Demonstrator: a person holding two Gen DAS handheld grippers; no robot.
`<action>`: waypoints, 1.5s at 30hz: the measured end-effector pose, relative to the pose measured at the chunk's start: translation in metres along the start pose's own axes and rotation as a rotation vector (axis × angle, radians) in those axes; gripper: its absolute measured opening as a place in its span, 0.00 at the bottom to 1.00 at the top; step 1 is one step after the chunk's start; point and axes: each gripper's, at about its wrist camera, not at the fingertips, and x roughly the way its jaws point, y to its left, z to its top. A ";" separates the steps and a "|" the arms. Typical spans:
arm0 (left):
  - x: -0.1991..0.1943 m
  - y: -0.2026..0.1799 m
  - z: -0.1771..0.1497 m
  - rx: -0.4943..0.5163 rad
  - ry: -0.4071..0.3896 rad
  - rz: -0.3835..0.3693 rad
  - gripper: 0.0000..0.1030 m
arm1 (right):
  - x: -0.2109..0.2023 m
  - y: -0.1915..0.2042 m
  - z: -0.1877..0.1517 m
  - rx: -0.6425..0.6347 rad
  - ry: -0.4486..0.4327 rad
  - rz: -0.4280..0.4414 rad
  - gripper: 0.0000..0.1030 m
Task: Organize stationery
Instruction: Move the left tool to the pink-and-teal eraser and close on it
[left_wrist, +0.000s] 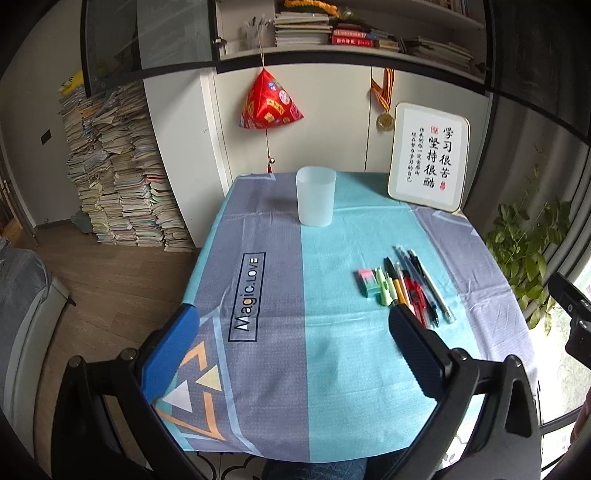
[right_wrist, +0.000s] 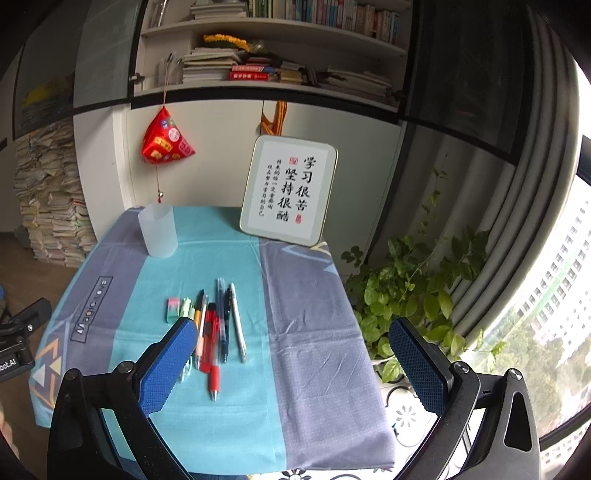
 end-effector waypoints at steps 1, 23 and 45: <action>0.011 -0.001 -0.003 0.000 0.022 0.001 0.99 | 0.008 -0.001 -0.002 0.004 0.014 -0.001 1.00; 0.138 -0.034 -0.014 0.025 0.141 -0.066 0.98 | 0.136 0.001 -0.044 0.027 0.240 0.047 1.00; 0.194 -0.054 0.009 -0.043 0.211 -0.061 0.99 | 0.101 -0.009 -0.038 0.023 0.141 0.007 1.00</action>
